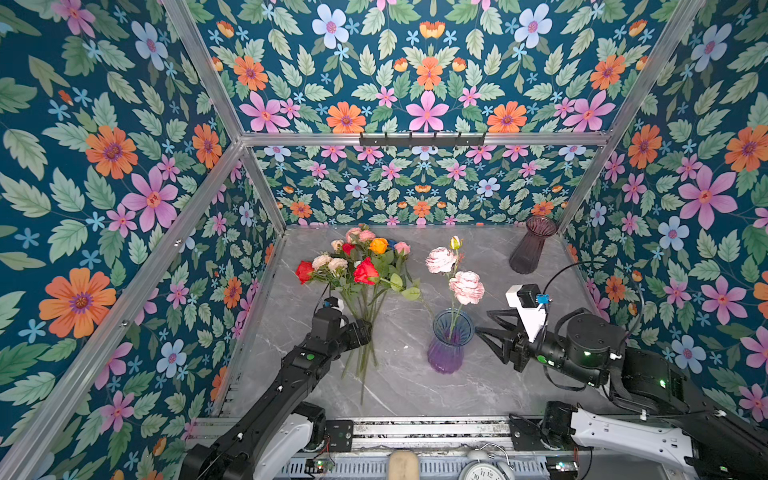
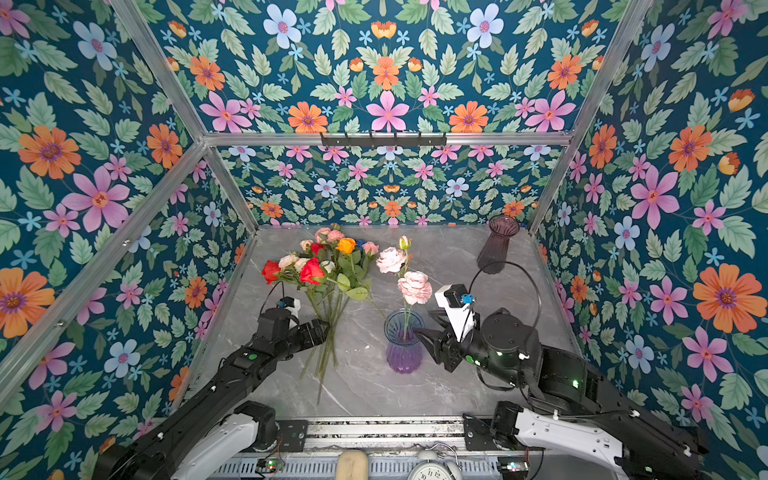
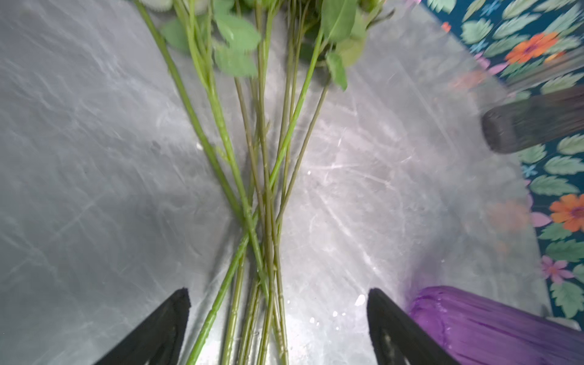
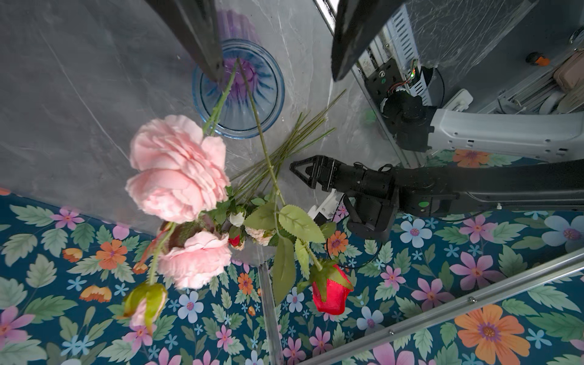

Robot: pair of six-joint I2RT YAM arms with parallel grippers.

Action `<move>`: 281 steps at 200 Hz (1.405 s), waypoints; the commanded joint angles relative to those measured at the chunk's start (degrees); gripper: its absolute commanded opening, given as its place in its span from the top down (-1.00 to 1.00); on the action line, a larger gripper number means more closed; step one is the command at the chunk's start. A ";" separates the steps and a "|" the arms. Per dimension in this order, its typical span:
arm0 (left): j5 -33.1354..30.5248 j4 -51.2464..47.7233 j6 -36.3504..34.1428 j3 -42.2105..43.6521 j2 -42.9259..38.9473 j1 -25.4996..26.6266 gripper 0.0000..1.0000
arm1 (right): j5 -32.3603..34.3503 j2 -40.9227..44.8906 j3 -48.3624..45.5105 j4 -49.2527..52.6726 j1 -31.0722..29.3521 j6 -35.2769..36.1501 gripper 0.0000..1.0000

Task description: Arrange the flowers into the vase

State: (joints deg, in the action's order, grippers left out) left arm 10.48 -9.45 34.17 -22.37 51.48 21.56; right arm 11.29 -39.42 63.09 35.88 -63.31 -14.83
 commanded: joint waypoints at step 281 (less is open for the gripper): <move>-13.85 -4.60 -0.98 -8.04 13.34 11.75 1.00 | -3.01 3.10 -7.00 -1.01 -0.04 -3.89 -0.18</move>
State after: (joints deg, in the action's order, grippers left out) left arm -0.75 -10.72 34.22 -28.73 67.11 33.41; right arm 7.73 -36.93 56.36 35.79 -63.33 -18.39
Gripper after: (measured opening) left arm 0.061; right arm 0.593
